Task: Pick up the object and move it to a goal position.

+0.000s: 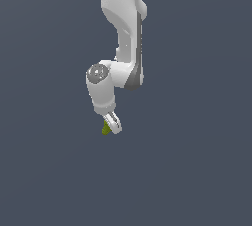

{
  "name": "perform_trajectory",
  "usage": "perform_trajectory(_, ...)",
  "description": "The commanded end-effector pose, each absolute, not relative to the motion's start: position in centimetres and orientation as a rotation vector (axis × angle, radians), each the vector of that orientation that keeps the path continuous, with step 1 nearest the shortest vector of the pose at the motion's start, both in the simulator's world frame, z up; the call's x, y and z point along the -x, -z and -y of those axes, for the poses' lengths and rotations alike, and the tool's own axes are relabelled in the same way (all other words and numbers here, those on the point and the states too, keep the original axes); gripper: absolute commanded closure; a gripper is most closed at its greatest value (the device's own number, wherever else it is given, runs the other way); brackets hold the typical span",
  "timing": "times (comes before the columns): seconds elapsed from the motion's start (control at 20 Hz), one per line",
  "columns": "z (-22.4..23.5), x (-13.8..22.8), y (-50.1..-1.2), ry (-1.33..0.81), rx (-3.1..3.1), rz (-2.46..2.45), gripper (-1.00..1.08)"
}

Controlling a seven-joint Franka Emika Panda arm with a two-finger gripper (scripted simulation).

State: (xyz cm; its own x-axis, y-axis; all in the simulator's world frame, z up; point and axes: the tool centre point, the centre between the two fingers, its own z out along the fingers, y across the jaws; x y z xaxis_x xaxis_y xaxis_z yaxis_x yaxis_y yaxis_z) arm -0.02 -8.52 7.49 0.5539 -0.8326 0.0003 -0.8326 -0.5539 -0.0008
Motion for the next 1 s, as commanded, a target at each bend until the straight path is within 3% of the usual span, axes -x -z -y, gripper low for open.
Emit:
perform_trajectory(0.0,8.5,0.1,-6.1,-0.001,2.768,-1.486,-0.92)
perform_trajectory(0.4,8.5,0.0,-4.1,0.0,2.767,-1.488,-0.92)
perform_trajectory(0.45,8.5,0.0,-4.1,0.0,2.767,-1.488,1.08)
perform_trajectory(0.95,8.5,0.0,-4.2,0.0,2.766,-1.487,1.08)
